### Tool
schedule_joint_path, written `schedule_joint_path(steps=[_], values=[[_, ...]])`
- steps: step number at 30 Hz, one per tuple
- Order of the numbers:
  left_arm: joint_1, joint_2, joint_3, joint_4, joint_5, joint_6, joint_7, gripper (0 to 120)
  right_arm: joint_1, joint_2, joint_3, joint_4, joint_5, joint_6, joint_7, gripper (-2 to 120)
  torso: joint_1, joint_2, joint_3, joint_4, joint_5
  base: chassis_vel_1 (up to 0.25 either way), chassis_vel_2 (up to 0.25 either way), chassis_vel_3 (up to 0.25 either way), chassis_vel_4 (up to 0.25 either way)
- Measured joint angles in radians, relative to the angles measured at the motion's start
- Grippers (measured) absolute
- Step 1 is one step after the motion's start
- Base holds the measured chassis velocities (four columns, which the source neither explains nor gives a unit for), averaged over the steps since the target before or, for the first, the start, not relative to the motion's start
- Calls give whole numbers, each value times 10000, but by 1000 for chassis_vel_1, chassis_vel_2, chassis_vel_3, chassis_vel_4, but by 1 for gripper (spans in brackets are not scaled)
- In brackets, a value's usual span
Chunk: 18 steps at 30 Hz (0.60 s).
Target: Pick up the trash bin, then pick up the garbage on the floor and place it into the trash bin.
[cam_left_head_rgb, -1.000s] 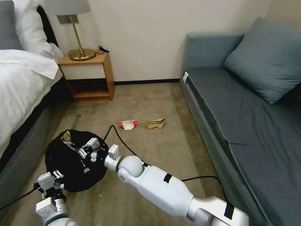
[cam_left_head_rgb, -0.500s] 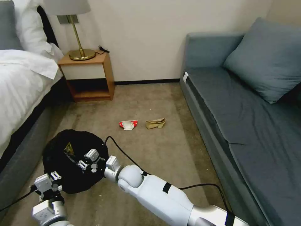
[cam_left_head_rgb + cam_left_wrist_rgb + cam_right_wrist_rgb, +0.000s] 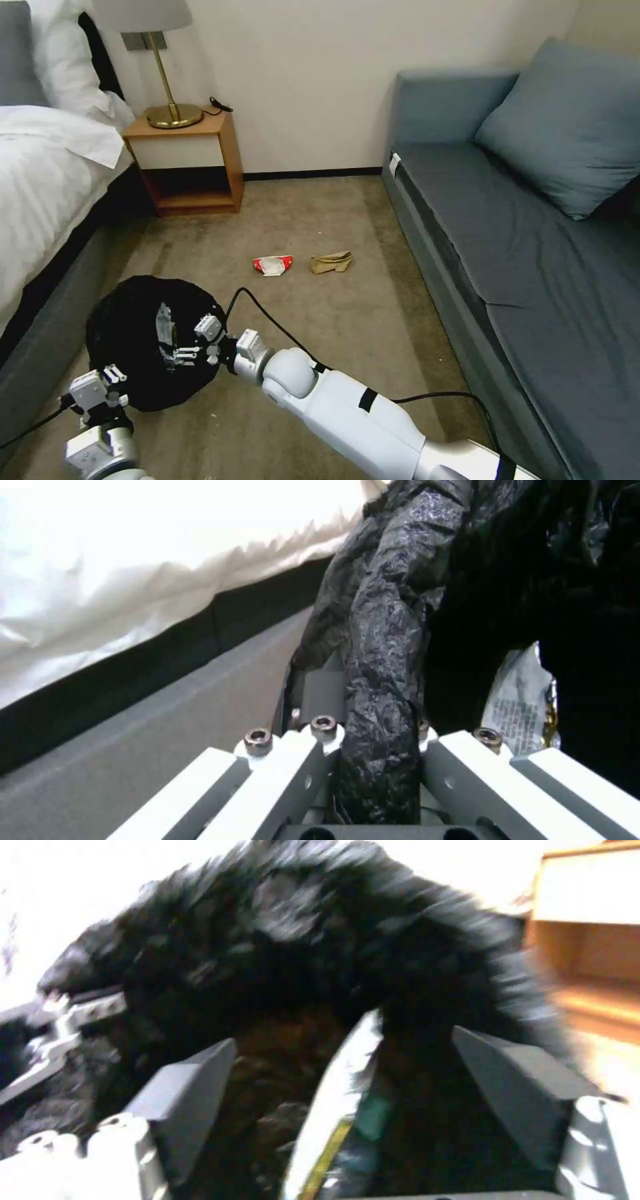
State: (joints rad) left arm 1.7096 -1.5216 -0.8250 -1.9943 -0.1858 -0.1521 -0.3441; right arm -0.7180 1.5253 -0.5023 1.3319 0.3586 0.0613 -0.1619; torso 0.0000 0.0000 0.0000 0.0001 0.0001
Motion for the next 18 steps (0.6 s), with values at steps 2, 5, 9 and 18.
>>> schedule_joint_path(steps=[2, 5, 9, 18], values=[[30, 21, -49, -34, 10, -40, -6, 3, -323, -309, 438, 479, -2, 37, 158, 98, 0, 0, 0, 0, 0, 0, 0, 0, 0], [62, 51, -88, -47, 29, -128, -65, 3, -710, -665, 842, 1001, -162, 5, 1010, 99, 0, 0, 0, 0, 1, 0, 0, 0, 0], [29, 152, -111, 46, 30, -222, -176, 3, -1441, -1534, 1913, 1614, -593, -312, 2495, 100, 0, 0, 0, -4, 2, 0, 0, 0, 0], [11, 194, -76, 243, 403, -402, -373, 3, -2601, -2914, 3701, 2136, -1068, -900, 3291, 100, 0, 0, 0, -3, 3, 0, 0, 0, 0]])
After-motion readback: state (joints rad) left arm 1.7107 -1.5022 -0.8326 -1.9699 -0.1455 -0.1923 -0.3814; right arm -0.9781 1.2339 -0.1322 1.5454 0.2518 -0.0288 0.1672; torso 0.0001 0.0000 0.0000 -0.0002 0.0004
